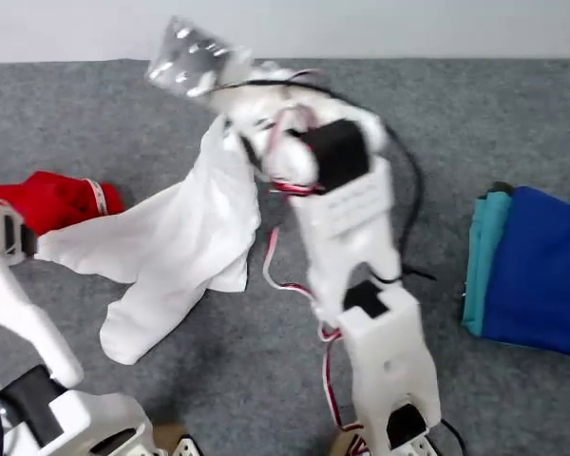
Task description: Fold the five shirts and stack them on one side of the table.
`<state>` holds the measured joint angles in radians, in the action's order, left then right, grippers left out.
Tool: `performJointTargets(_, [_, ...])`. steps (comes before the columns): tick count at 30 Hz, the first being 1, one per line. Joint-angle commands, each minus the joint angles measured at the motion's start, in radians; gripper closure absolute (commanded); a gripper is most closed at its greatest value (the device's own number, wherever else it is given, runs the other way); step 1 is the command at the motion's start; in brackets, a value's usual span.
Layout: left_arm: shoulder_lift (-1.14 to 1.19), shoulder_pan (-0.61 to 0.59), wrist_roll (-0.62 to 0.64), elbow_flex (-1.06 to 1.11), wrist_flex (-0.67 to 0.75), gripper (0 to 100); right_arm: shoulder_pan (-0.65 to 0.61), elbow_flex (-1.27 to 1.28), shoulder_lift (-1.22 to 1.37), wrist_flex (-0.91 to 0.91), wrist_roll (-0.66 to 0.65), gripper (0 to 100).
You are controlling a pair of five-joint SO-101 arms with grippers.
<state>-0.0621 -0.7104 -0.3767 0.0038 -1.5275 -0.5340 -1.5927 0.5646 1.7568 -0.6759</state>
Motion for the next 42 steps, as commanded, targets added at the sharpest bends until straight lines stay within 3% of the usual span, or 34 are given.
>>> performJointTargets(1, [-0.051,0.075,0.008,-0.064,-0.063,80,0.079,0.058,-0.186,0.041,-0.011,98.8])
performJointTargets(10, [-0.051,0.322,0.000,-0.145,-0.218,84,0.257,0.431,-0.504,0.038,-0.011,98.8])
performJointTargets(18, [-0.051,0.523,-0.017,-0.143,-0.227,84,0.432,0.638,-0.584,0.038,-0.012,98.8])
performJointTargets(23, [-0.049,0.543,-0.014,-0.142,-0.227,84,0.533,0.635,-0.593,0.038,-0.038,98.8])
performJointTargets(31, [-0.106,0.525,-0.014,-0.142,-0.227,84,0.564,0.629,-0.653,0.038,-0.075,98.8])
performJointTargets(38, [-0.066,0.560,-0.018,-0.042,-0.206,84,0.588,0.735,-0.651,0.035,-0.080,98.8])
performJointTargets(42, [-0.028,0.537,-0.014,-0.016,-0.193,84,0.621,0.858,-0.650,-0.061,-0.078,98.8])
